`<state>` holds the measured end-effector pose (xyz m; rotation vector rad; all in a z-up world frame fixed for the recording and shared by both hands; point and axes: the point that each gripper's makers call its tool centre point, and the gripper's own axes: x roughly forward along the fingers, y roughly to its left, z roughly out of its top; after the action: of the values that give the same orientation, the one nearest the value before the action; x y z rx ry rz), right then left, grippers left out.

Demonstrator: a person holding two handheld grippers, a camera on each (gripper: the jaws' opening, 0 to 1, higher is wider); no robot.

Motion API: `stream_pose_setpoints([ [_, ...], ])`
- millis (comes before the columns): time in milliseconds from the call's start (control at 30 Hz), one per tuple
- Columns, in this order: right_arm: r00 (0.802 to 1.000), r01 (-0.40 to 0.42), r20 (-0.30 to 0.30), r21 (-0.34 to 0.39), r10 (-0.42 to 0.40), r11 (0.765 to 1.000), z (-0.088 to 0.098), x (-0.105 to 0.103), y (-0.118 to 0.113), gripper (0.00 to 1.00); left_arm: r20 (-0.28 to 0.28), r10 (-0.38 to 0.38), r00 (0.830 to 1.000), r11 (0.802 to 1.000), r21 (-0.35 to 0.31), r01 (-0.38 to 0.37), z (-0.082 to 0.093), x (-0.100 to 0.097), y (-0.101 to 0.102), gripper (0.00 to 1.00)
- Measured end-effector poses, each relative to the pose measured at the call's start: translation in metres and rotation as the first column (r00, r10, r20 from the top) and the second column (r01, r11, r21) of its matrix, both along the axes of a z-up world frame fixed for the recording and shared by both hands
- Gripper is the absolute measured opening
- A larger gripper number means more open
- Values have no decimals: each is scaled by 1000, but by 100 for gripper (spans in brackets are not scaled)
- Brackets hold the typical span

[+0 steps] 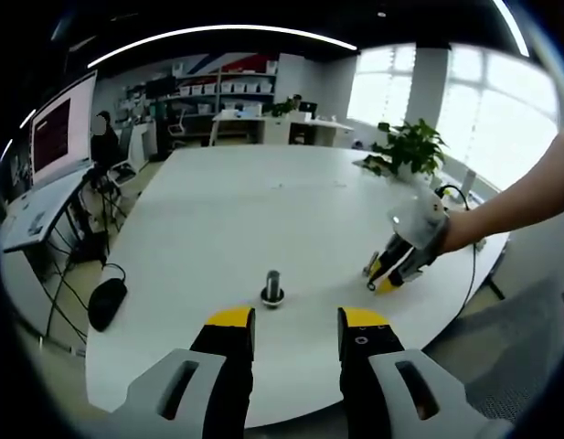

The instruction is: Place the washer onto the threaded stud by aligning its center hole with the stud, sliding it down to the base, and recovering from edge contact or off-axis alignment until the washer reaches the visible bottom stop.

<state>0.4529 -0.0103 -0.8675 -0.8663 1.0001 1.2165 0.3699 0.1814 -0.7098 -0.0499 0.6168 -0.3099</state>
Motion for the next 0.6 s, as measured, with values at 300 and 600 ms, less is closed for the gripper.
stream_pose_setpoints([
  [300,999,-45,2,-29,45,999,-1,1,2,15,-2,5,1000,1000,-3,-5,0,0,1,34],
  [600,999,-53,3,-88,53,995,-2,2,4,14,-4,-1,1000,1000,4,1,-1,-1,0,34],
])
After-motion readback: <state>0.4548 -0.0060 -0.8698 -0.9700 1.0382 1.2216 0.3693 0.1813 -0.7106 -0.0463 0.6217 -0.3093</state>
